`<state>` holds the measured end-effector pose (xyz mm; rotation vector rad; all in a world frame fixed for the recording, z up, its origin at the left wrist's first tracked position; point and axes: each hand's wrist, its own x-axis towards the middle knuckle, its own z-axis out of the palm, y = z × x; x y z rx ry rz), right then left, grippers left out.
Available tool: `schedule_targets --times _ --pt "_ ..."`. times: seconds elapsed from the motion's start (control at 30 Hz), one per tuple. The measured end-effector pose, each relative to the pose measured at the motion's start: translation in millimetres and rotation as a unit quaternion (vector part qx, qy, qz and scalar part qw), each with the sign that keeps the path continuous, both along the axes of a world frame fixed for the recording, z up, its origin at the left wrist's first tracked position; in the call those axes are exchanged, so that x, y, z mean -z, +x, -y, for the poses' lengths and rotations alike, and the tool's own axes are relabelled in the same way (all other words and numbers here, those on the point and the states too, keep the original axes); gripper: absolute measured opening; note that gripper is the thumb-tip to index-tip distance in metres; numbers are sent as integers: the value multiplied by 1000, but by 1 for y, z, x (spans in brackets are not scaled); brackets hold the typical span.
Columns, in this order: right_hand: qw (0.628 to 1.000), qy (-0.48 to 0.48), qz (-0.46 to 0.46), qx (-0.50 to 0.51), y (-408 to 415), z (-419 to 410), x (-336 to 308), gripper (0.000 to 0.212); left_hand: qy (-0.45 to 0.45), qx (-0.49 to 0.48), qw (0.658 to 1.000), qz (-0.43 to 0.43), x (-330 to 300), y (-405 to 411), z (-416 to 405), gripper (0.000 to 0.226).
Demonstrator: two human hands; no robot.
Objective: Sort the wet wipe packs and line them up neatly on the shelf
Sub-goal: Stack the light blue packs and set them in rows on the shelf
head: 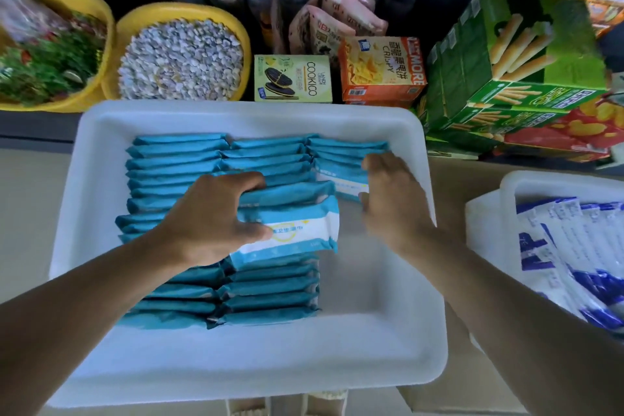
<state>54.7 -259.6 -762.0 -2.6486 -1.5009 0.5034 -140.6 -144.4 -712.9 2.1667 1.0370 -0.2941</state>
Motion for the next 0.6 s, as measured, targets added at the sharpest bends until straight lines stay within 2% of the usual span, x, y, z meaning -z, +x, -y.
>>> schedule_targets --times 0.07,0.17,0.33,0.47,0.6 --pt "996 -22 85 -28 -7 -3 14 52 9 -11 1000 -10 4 -10 -4 70" --pt "987 -33 156 -36 -11 -1 26 48 11 -34 999 -17 7 -20 -8 73" --pt "987 -67 131 -69 -22 22 21 36 14 -85 996 15 8 -22 -10 67" --pt "987 -34 133 -79 -28 35 3 28 32 -112 993 13 6 -17 -14 69" --pt "982 8 176 -67 -12 18 9 25 38 -124 991 19 3 -15 -19 70"
